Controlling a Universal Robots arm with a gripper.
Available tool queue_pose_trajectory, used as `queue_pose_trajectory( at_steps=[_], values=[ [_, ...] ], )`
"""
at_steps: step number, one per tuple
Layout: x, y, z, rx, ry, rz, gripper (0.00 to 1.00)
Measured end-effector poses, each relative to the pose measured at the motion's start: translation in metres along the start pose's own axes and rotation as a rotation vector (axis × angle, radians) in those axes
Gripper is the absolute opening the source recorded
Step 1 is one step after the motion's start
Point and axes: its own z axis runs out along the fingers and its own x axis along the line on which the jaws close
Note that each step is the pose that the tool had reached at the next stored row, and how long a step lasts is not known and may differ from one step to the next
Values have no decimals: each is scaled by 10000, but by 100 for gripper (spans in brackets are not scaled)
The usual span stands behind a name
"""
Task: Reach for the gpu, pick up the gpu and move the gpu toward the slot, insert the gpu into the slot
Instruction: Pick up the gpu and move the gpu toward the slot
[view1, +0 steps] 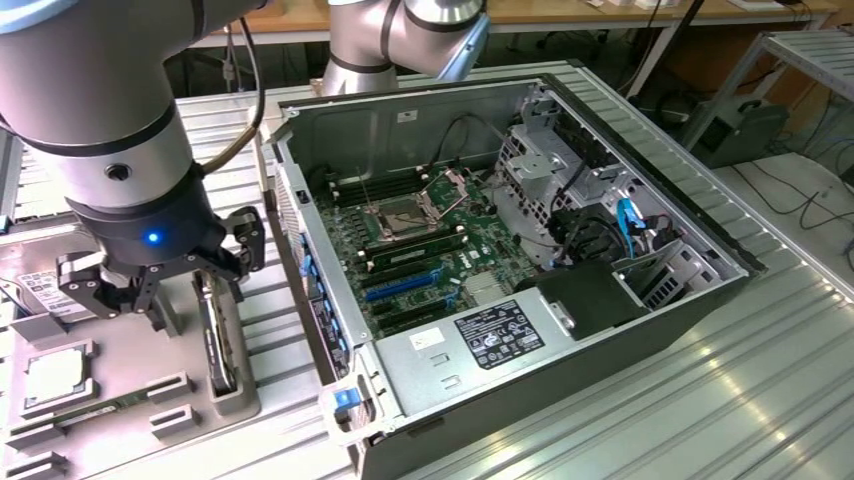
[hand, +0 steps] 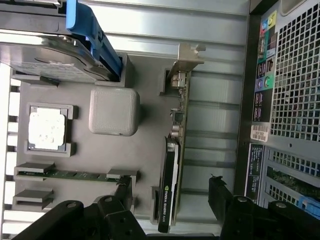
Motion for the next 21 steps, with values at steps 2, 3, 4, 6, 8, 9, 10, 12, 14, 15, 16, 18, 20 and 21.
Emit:
queue_pose_trajectory(
  at_steps=[2, 3, 4, 6, 8, 9, 10, 12, 14, 15, 16, 18, 20, 21],
  values=[
    [-1, 22, 40, 0, -2, 2, 72],
    [-1, 23, 58, 0, -1, 1, 72],
    [-1, 22, 70, 1, 0, 0, 72],
    [0, 23, 94, -1, -1, 2, 72],
    [1, 29, 131, -1, 0, 2, 72],
    [0, 40, 141, 4, 2, 4, 72],
    [-1, 57, 153, 10, 2, 3, 72],
    [-3, 78, 176, 12, 0, 14, 72],
    [-3, 82, 203, 14, -2, 65, 72],
    [-3, 81, 212, 16, -2, 92, 72],
    [-3, 81, 224, 16, -3, 138, 72],
    [-2, 81, 248, 24, -10, 344, 72],
    [-1, 80, 274, 29, -16, 542, 72],
    [-1, 80, 287, 30, -17, 581, 72]
  ],
)
